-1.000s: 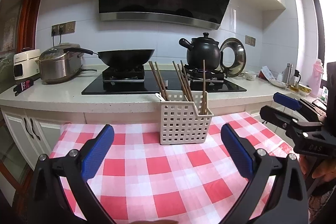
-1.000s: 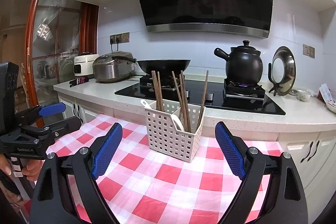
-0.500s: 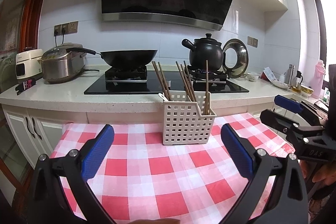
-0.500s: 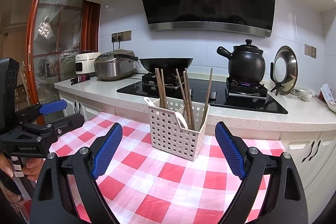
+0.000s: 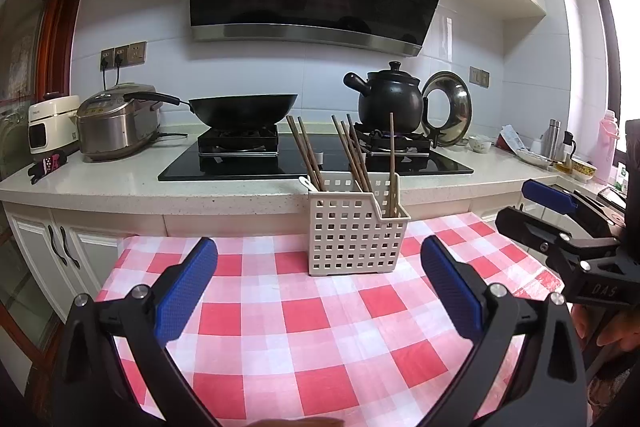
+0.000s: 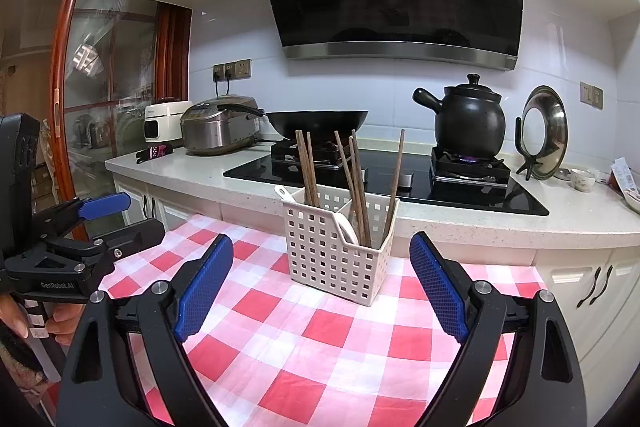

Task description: Organize utensils

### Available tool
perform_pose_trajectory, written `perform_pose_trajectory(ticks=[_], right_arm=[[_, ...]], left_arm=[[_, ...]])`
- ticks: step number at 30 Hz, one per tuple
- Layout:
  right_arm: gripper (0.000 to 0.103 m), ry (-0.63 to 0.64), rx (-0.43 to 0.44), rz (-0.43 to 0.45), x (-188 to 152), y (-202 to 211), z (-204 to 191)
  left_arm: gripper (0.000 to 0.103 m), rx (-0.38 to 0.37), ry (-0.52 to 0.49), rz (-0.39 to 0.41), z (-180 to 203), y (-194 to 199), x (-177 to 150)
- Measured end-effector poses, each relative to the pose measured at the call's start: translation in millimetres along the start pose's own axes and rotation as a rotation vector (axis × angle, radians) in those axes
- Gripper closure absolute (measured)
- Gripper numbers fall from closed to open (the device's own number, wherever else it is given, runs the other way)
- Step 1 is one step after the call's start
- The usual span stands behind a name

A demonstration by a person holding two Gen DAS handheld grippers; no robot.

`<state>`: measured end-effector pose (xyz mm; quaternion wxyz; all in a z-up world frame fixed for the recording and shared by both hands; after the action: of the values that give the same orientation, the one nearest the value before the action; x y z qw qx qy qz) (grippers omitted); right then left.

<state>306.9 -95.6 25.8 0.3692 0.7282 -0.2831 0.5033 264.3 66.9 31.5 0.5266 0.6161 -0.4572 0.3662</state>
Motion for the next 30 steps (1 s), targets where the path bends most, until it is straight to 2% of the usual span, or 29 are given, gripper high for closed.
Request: perform_pose_trajectory(ticks=[30], right_arm=[[0.018,0.001,0.003,-0.006,-2.3,-1.8,-1.8]], left_arm=[[0.005,0.002,-0.020,-0.006,4.4,-0.8,-2.3]])
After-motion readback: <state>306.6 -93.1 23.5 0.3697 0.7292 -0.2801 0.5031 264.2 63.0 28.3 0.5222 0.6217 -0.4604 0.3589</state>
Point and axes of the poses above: each gripper's, at about its wrist camera, not at the fingertips, and y roughly against the way its jaws point, z to its right, x to its top, the point moved 9 cm from there along -y, roughly the way its jaws point, and after that the axes turned 14 degrees about -y, right-handed, at the moved point
